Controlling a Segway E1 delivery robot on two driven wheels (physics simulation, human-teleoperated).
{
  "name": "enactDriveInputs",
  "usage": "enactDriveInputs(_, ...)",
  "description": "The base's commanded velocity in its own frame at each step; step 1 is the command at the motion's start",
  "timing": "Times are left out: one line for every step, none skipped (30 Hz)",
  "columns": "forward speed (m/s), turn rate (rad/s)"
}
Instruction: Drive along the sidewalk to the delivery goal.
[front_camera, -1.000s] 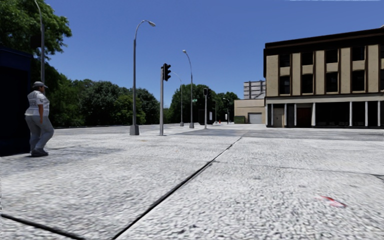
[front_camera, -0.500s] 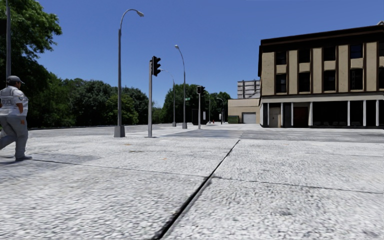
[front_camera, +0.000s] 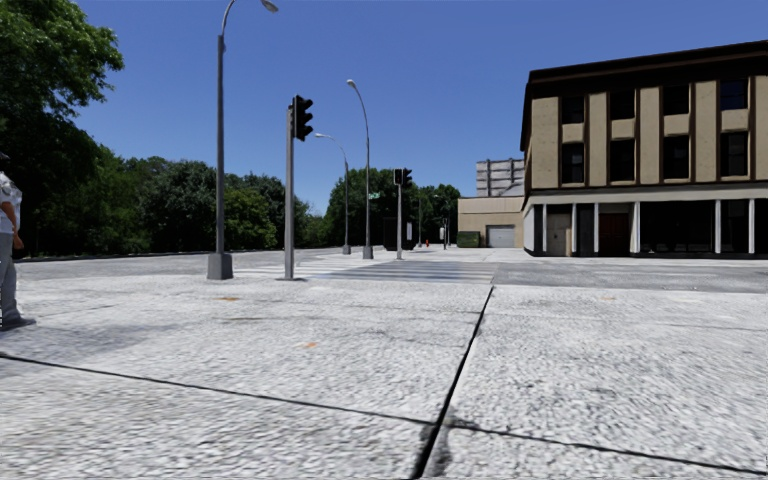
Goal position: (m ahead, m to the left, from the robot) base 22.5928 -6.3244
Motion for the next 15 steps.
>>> enactDriveInputs(2.0, 0.0)
enactDriveInputs(2.0, 0.0)
enactDriveInputs(2.0, 0.0)
enactDriveInputs(2.0, 0.0)
enactDriveInputs(2.0, 0.0)
enactDriveInputs(2.0, 0.0)
enactDriveInputs(2.0, 0.0)
enactDriveInputs(2.0, 0.0)
enactDriveInputs(2.0, 0.0)
enactDriveInputs(2.0, 0.0)
enactDriveInputs(2.0, 0.0)
enactDriveInputs(2.0, 0.0)
enactDriveInputs(2.0, 0.0)
enactDriveInputs(2.0, 0.0)
enactDriveInputs(2.0, 0.0)
